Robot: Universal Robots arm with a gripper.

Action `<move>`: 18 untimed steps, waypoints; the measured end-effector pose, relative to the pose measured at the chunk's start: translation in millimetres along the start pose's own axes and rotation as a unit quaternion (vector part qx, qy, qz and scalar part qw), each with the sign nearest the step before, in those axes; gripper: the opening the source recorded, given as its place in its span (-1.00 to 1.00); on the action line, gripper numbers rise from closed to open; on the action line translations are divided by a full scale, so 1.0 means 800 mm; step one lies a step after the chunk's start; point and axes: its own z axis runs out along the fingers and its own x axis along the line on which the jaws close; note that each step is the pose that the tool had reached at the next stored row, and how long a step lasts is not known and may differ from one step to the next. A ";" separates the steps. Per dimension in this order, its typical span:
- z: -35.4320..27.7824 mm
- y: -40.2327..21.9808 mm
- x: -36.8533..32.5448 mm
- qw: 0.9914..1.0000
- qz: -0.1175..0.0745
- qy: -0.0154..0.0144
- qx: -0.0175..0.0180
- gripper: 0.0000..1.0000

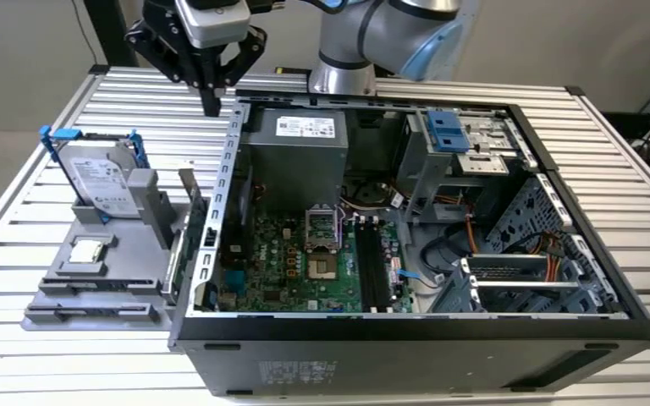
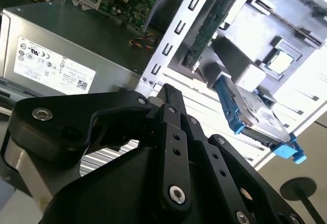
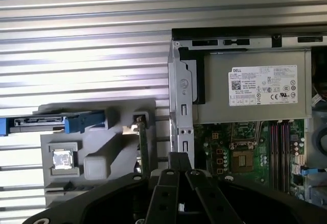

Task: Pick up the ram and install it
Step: 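Reach for the ram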

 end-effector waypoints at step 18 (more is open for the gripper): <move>-0.0012 -0.0040 0.0590 1.000 -0.007 0.000 0.000 -1.00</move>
